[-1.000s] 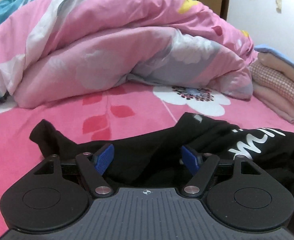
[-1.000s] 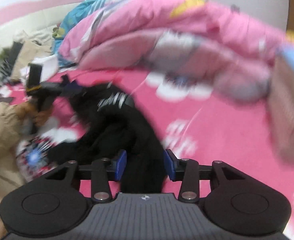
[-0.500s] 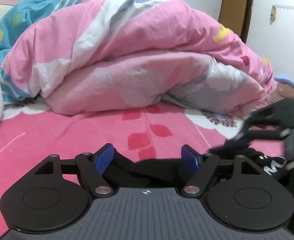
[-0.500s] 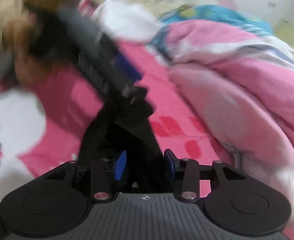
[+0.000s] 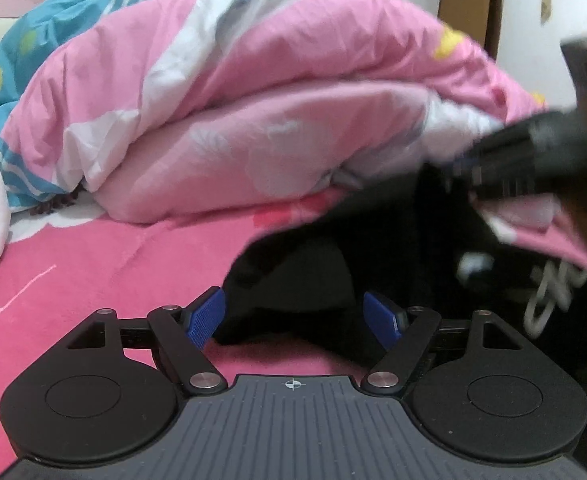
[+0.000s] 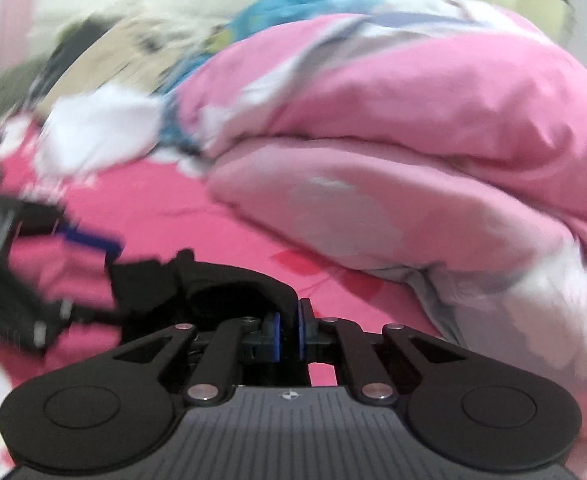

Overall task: Fold clothes
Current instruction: 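Pull the garment edge with the right gripper to flatten it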

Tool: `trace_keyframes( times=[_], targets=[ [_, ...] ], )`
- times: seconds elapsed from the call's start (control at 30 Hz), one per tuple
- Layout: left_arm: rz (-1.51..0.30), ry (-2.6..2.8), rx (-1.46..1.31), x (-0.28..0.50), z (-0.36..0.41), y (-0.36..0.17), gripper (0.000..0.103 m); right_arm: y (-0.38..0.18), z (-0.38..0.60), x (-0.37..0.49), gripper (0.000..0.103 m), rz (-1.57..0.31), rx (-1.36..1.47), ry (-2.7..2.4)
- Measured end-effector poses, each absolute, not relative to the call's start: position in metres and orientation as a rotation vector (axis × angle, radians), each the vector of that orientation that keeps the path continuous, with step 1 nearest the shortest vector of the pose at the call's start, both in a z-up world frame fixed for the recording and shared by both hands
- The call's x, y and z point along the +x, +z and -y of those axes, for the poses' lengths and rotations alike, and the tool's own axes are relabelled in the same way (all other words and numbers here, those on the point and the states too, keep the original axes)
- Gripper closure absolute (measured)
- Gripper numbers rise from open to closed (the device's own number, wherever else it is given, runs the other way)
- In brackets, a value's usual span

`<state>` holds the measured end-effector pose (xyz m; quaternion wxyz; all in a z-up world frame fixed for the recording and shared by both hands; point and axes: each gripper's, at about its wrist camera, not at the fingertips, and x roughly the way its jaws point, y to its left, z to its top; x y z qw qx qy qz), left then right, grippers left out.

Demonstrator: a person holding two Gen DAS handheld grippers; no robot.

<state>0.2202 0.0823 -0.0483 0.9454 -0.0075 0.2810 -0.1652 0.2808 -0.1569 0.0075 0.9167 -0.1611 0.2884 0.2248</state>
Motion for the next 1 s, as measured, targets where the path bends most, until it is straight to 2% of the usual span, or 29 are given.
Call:
trace_keyframes(
  times=[0.33,0.4,0.47,0.53,0.63,0.83,1.0],
  targets=[
    [-0.652,-0.286,-0.031,0.23,-0.088,-0.058,0.027,-0.033,0.168,0.349,0.094,-0.731,0.0,0.337],
    [-0.659,-0.275,-0.054,0.233,-0.092,-0.058,0.027,-0.046,0.177,0.368,0.091,-0.799,0.089,0.282],
    [-0.664,-0.263,-0.079,0.236,-0.096,-0.058,0.027,-0.051,0.193,0.375,0.079,-0.845,0.222,0.235],
    [-0.653,-0.242,-0.098,0.236,-0.1,-0.056,0.027,-0.052,0.211,0.377,0.078,-0.866,0.351,0.201],
    [-0.632,-0.207,-0.127,0.237,-0.106,-0.054,0.027,-0.031,0.232,0.351,0.066,-0.789,0.373,0.169],
    [-0.606,-0.145,-0.184,0.24,-0.115,-0.049,0.027,0.011,0.237,0.288,0.065,-0.663,0.277,0.223],
    [-0.595,-0.098,-0.197,0.242,-0.122,-0.049,0.027,-0.013,0.181,0.277,0.062,-0.761,0.11,0.365]
  ],
)
